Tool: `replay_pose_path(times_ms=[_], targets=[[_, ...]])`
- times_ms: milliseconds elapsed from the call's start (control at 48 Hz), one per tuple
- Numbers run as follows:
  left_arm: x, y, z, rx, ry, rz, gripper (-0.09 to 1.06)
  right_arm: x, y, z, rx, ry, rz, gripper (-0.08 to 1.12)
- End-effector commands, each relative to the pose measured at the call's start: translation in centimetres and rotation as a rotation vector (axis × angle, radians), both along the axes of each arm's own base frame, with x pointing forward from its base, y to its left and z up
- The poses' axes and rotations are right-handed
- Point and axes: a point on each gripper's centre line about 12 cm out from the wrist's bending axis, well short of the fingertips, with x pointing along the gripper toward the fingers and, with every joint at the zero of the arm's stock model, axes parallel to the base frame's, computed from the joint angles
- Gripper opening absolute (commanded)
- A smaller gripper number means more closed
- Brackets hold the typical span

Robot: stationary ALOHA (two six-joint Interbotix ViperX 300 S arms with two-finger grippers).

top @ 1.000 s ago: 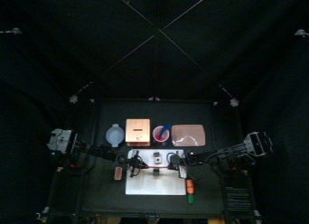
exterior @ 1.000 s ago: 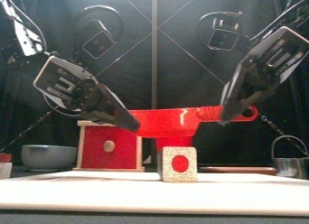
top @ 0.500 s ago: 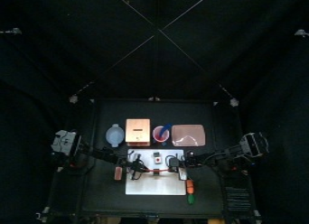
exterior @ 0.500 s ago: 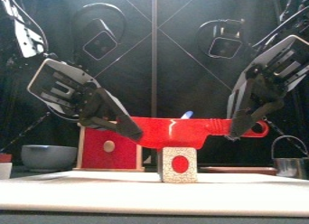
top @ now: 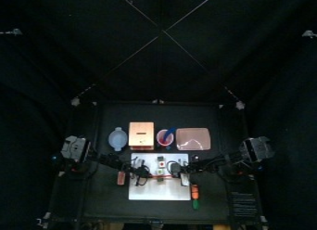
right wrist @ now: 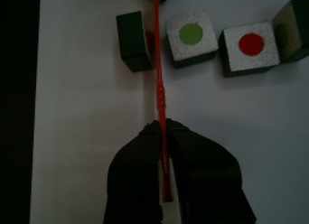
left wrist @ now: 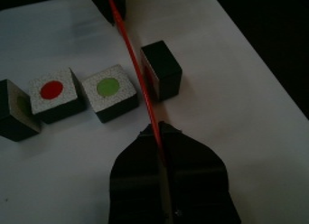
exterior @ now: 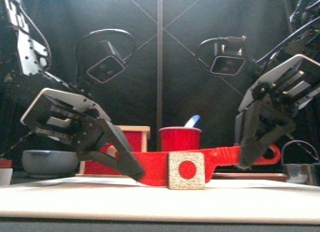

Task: Cut the sushi into 4 pieces with the knife
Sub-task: Cut the sushi into 4 pieces

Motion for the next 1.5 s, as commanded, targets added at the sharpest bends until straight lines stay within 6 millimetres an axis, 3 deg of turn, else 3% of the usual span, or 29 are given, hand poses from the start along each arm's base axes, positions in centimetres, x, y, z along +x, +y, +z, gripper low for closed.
replay_pose_path(times_ms=[21,292,562,854,1021,1208,1375,1500], targets=[[0.1,-1.6,-0.9,0.001,0.018,-0.031,0.21,0.7,0.2,0.2,0.011,-0.015,-0.012,0.07],[0.4,-2.1,-1.4,-0.005,0.029,-0.028,0.21,0.7,0.8,-0.8,0.023,0.014,-0.014,0.07],[0.3,-3.4,0.0,-0.011,-0.011,-0.065,0.21,1.0,2.3,-0.4,0.035,0.003,0.017,0.07],[0.7,-3.0,2.3,-0.012,-0.047,-0.052,0.25,1.1,2.0,0.4,0.033,-0.013,0.019,0.07],[0.7,-1.8,4.0,-0.006,-0.054,-0.023,0.37,0.6,1.7,1.7,0.025,-0.023,0.043,0.07],[0.8,-0.3,6.6,0.003,-0.087,0.008,0.57,0.0,1.4,3.5,0.033,-0.051,0.048,0.07],[0.5,0.7,8.8,0.006,-0.134,0.025,0.70,-1.4,1.3,3.8,0.044,-0.025,0.052,0.07],[0.0,2.5,11.0,0.021,-0.189,0.057,0.74,-2.6,0.7,3.9,0.058,-0.011,0.035,0.07]])
